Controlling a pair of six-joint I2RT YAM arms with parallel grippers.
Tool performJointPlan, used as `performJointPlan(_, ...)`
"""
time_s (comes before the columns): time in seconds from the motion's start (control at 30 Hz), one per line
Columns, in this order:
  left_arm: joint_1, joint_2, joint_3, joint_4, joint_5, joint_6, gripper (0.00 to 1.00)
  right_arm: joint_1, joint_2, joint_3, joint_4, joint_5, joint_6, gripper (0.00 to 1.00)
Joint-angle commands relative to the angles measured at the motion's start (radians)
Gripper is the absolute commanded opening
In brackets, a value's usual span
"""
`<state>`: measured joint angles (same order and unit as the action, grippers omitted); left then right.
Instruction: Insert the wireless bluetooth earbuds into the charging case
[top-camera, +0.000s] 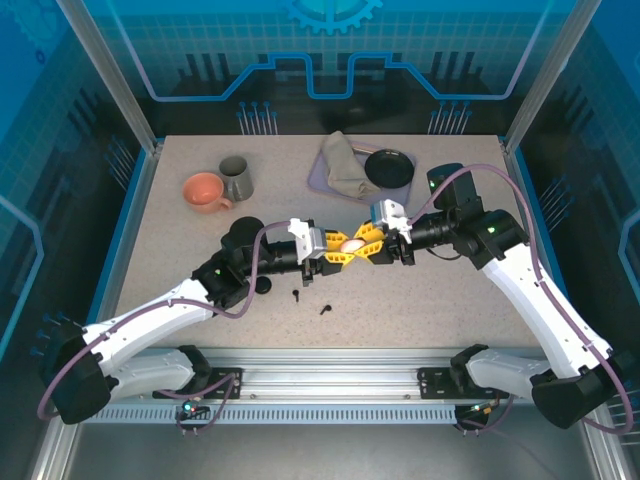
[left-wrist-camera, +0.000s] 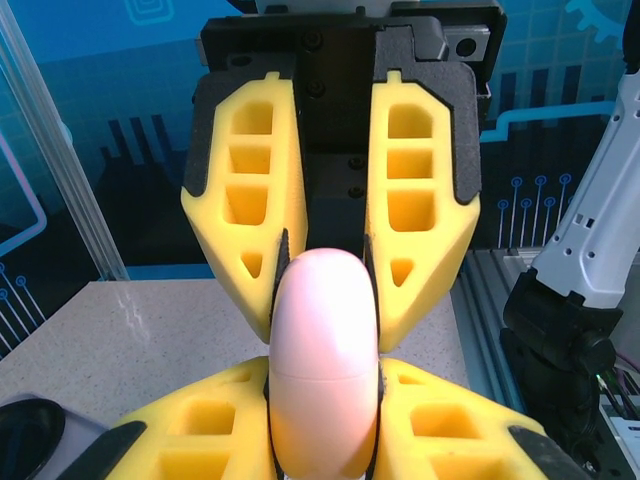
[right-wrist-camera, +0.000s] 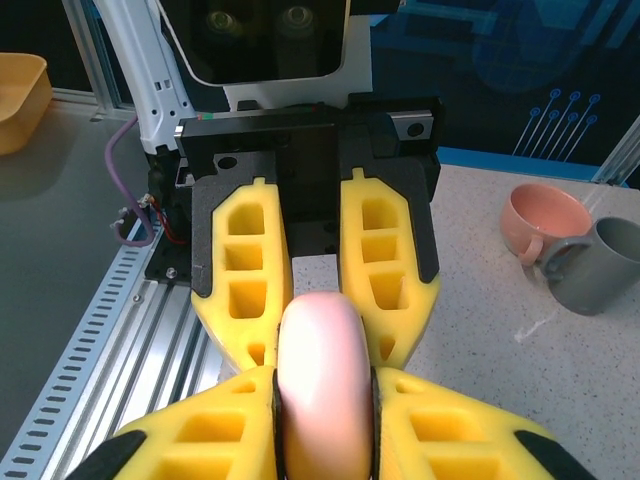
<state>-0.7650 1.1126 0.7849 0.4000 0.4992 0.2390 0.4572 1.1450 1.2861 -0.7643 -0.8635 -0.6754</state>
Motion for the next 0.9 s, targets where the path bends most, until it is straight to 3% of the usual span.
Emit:
performJointPlan(0.0,-0.002,-0.004,0.036,0.025,-0.004,0.012,0.05,0.002,-0.014,0.014,-0.041,-0.014,-0.009,0.23)
performJointPlan(0.13,-0.003,-0.012,0.027,0.025,-0.017,0.008,0.35,-0.014,-0.026,0.003,-0.027,-0.012,0.001,0.23)
performJointPlan(0.33,-0.002,-0.015,0.004,0.014,-0.049,0.003,0.63,-0.044,-0.022,-0.004,-0.04,0.01,-0.003,0.22)
performJointPlan(0.63,0.0,-0.114,-0.075,-0.06,-0.157,0.024,0.78,-0.077,0.06,-0.065,-0.05,0.205,0.068,0.21)
performJointPlan(0.87,0.0,-0.243,-0.122,-0.141,-0.36,0.012,0.86,-0.08,0.225,-0.094,-0.03,0.269,0.138,0.21)
